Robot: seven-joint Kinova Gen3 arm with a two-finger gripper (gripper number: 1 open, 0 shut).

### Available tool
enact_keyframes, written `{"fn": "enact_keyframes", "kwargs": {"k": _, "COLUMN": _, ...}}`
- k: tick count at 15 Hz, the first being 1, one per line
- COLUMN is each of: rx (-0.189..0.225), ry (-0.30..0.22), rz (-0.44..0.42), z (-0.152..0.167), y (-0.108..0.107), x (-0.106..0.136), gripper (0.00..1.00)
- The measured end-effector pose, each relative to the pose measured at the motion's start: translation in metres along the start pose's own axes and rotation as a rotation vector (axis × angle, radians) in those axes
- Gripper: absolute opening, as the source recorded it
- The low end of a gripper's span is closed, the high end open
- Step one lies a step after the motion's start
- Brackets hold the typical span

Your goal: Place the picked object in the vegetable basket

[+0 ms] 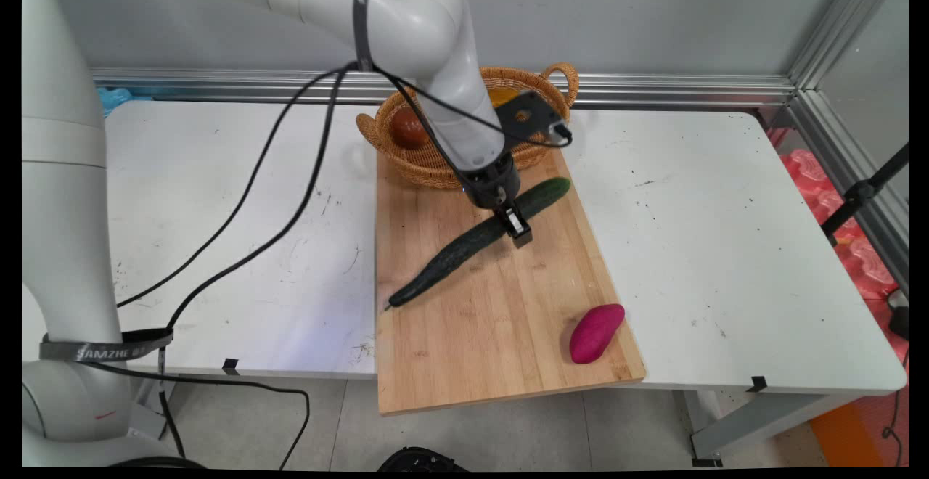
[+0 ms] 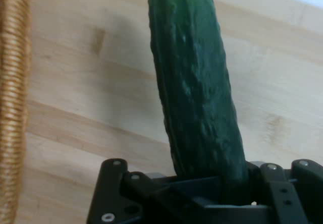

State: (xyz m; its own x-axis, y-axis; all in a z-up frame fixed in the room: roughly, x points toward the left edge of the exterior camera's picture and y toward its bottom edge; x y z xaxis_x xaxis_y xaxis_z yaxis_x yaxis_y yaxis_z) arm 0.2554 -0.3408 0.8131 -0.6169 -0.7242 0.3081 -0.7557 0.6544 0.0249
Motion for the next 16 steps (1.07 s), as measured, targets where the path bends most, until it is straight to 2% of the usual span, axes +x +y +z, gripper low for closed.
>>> {"fn": "enact_keyframes", "kwargs": {"k": 8, "rx": -0.003, "ry": 0.066, "rz": 0.033, "z": -0.078, "y": 0.004, "x": 0.014, "gripper": 0.0}}
{"fn": "enact_keyframes", "kwargs": {"k": 11, "rx": 0.025, "ry": 0.091, "rz": 0.048, "z": -0.107, "y": -0.009, "x": 0.024, "gripper": 0.0}}
{"fn": "enact_keyframes", "kwargs": {"k": 16, "rx": 0.09, "ry": 0.129, "rz": 0.085, "z": -0.139, "y": -0.046, "x": 0.041, "gripper": 0.0}}
